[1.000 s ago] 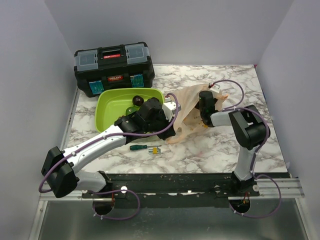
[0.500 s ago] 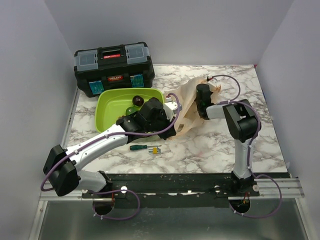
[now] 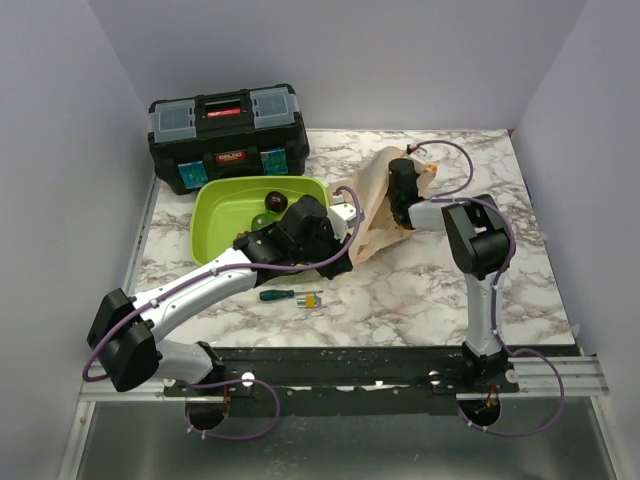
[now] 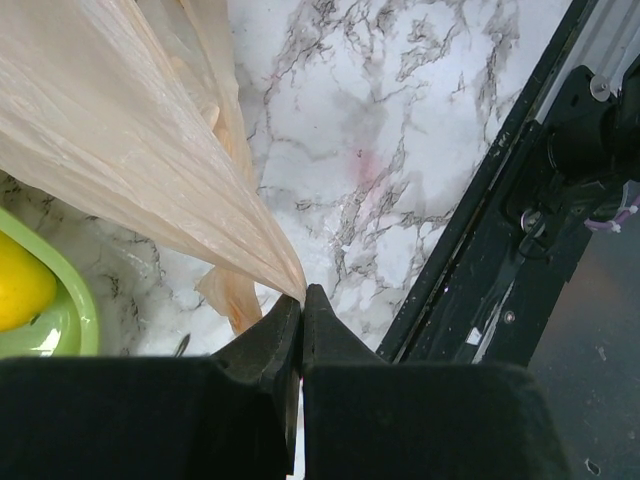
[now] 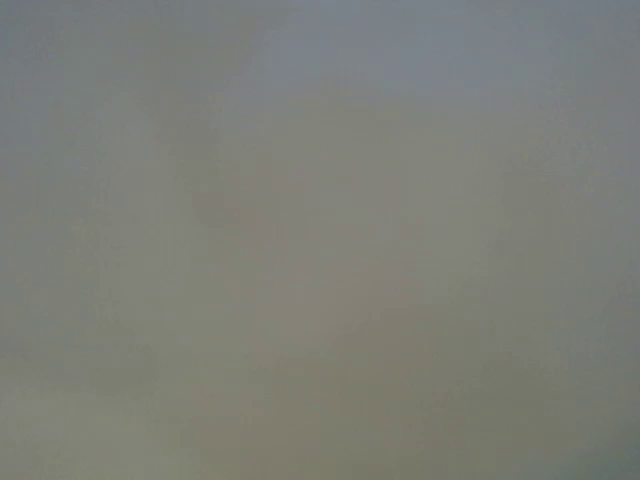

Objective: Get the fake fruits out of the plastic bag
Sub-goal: Take out the fake fruit from the plastic bag.

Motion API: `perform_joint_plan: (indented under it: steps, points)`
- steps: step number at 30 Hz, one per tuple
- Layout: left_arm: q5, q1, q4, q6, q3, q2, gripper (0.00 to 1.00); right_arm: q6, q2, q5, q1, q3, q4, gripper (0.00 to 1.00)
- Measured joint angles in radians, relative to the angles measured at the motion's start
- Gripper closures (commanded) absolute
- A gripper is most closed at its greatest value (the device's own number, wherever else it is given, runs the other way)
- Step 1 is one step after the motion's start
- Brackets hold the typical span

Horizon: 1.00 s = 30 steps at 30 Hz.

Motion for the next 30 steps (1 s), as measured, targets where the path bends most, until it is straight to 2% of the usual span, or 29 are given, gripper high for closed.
perform_joint_plan:
  steps: [3,5,10,12,18,24,30]
  points:
    - [0.0,0.0,-0.005,0.0,0.0,0.0,1.0,-0.023,0.0,-0.035,-0.002,0.003,-0.008,0.11]
    - [0.0,0.0,-0.007,0.0,0.0,0.0,1.0,-0.04,0.0,-0.048,-0.002,0.023,-0.037,0.17]
    - [-0.001,0.0,-0.007,0.0,0.0,0.0,1.0,-0.064,0.006,-0.063,-0.002,0.055,-0.084,0.41]
    - [-0.001,0.0,-0.007,0.0,0.0,0.0,1.0,-0.064,0.005,-0.067,-0.002,0.055,-0.087,0.54]
    - [0.001,-0.003,-0.03,0.0,0.0,0.0,1.0,-0.053,-0.096,-0.069,-0.009,-0.065,-0.093,0.76]
    - [0.0,-0.005,-0.056,0.0,0.0,-0.002,1.0,-0.052,-0.294,-0.063,-0.02,-0.233,-0.1,0.85]
    - [-0.001,-0.005,-0.061,0.0,0.0,-0.005,1.0,-0.024,-0.474,-0.102,-0.021,-0.365,-0.18,0.88]
